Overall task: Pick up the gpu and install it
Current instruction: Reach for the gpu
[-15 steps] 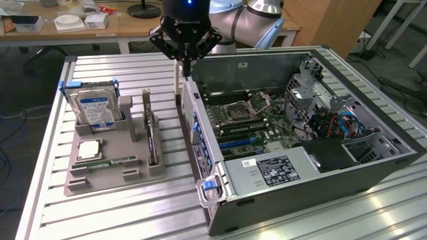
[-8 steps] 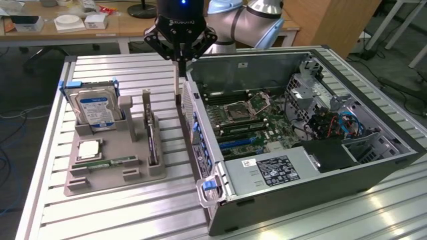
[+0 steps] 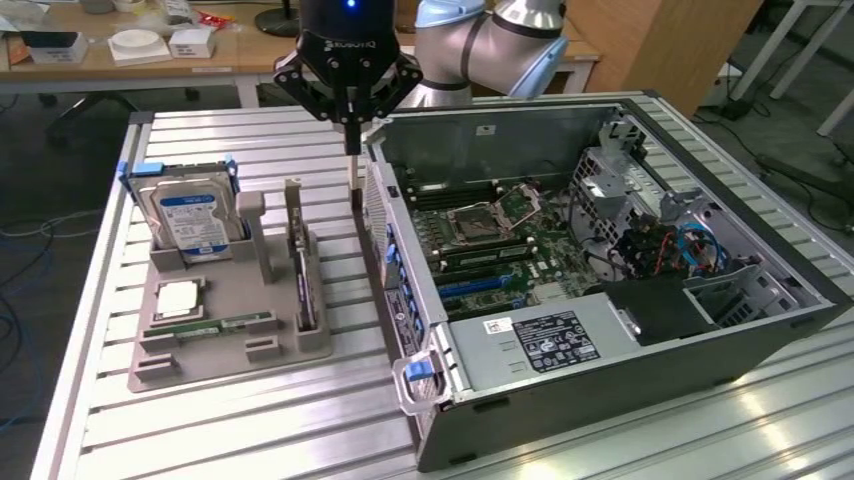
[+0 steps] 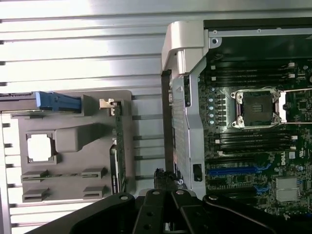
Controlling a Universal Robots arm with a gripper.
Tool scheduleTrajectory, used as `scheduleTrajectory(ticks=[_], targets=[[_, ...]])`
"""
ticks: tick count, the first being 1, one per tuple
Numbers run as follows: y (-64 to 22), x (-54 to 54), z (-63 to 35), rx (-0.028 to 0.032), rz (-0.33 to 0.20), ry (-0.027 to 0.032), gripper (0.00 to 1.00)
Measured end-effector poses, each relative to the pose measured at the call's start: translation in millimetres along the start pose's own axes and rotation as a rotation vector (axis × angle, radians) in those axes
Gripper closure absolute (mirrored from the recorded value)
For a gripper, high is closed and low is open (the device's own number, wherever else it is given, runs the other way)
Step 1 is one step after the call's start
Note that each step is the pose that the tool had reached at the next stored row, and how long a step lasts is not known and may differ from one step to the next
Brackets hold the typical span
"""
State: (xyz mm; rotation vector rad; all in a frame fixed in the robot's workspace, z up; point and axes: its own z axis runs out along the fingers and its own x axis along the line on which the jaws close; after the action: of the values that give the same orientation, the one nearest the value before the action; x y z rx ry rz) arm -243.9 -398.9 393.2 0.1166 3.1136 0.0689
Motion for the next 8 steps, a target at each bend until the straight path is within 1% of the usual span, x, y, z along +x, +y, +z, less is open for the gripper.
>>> scheduleTrajectory(ticks=[2,4,6,8], targets=[[-0.2,2.5,-0.1,0.0001,0.000,0.0005,0.90],[-0.3,4.1,-0.1,0.0002,0.000,0.0028,0.90],[-0.5,7.4,-0.1,0.0007,0.000,0.0096,0.90],[-0.6,8.8,-0.3,0.0011,0.001,0.0141,0.90]])
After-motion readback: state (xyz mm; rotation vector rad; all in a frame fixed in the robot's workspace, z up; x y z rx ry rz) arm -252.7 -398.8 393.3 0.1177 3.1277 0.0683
